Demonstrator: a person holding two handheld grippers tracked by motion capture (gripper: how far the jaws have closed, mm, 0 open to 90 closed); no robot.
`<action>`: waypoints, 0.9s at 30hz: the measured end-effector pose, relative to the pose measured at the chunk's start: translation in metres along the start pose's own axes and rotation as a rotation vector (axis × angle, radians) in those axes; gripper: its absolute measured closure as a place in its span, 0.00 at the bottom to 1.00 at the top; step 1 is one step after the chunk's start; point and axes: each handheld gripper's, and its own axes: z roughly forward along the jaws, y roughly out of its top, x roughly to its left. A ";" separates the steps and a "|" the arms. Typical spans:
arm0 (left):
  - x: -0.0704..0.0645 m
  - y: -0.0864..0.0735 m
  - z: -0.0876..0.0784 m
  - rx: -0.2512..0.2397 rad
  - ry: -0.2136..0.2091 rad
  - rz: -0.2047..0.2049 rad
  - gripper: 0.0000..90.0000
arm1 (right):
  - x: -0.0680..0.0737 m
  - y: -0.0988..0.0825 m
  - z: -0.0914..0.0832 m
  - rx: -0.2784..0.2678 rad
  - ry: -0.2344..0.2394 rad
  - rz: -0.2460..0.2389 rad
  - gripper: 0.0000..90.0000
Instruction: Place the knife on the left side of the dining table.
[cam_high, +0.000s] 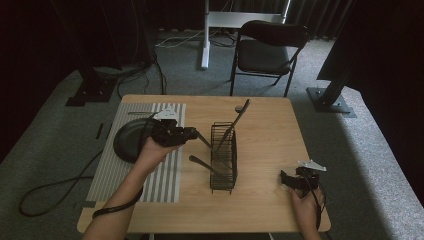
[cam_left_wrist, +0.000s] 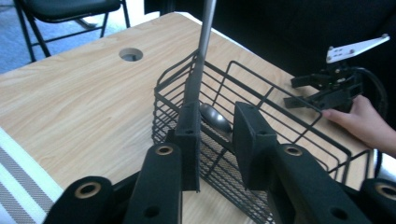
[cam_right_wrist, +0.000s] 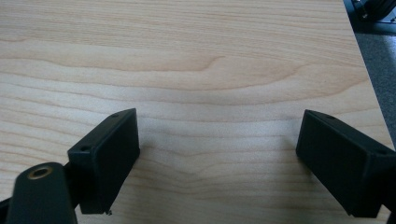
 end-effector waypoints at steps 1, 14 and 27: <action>-0.002 0.001 0.000 0.003 -0.002 0.009 0.85 | 0.000 0.000 0.000 0.000 0.000 0.000 0.14; -0.022 0.019 0.006 -0.023 -0.083 0.042 0.91 | 0.000 0.000 0.000 0.001 0.000 0.002 0.14; -0.046 0.041 0.023 -0.018 -0.100 0.113 0.93 | 0.000 0.000 0.000 0.001 0.000 0.001 0.14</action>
